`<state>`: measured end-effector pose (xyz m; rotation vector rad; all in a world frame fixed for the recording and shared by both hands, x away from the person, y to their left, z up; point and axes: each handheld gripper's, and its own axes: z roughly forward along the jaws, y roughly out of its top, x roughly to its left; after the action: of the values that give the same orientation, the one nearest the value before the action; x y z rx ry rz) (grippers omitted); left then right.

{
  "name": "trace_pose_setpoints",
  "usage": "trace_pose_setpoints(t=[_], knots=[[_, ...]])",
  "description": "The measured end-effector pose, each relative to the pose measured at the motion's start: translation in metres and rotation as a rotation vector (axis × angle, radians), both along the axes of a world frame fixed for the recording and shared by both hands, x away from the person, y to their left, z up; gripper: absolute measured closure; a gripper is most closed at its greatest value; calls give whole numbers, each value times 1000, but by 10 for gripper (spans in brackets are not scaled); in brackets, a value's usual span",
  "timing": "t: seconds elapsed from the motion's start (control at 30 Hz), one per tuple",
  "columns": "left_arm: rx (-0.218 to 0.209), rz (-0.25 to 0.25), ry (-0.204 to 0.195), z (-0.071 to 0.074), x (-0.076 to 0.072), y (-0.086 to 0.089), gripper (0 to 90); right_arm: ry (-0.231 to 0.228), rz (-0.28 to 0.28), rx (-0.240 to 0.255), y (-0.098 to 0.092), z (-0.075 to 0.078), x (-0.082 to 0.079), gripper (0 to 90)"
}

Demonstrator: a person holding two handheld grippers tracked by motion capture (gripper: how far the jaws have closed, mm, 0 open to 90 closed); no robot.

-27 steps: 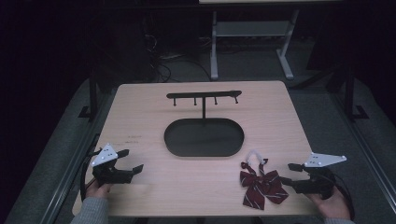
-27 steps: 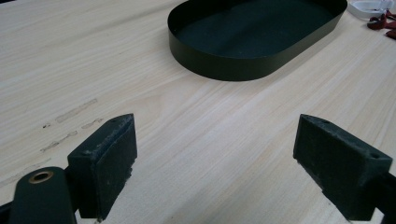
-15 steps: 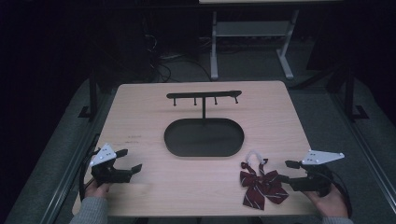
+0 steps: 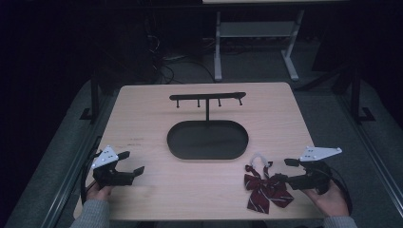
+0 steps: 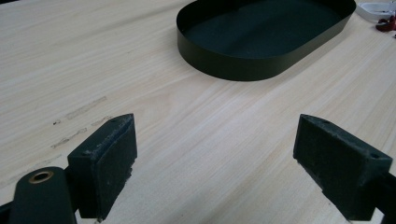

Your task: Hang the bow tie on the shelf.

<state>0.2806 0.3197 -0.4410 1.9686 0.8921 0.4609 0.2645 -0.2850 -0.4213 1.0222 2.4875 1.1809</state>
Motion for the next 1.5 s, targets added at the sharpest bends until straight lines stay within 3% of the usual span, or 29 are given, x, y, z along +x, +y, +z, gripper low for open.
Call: trace_pose_setpoints(t=[0.77, 0.9, 1.1, 1.27, 1.5], knots=[[13, -8, -1, -1, 0, -2, 130, 22, 47, -46, 29, 12, 45, 323], [15, -11, 0, -1, 0, -2, 130, 20, 51, -78, 36, 11, 52, 327], [16, -11, -1, -1, 0, -2, 130, 35, 48, -95, 41, 7, 60, 333], [18, -17, -4, -1, -1, -3, 130, 28, 38, -117, 45, 2, 69, 390], [18, -17, -2, -1, -1, -3, 130, 75, 2, -138, 50, -16, 77, 470]])
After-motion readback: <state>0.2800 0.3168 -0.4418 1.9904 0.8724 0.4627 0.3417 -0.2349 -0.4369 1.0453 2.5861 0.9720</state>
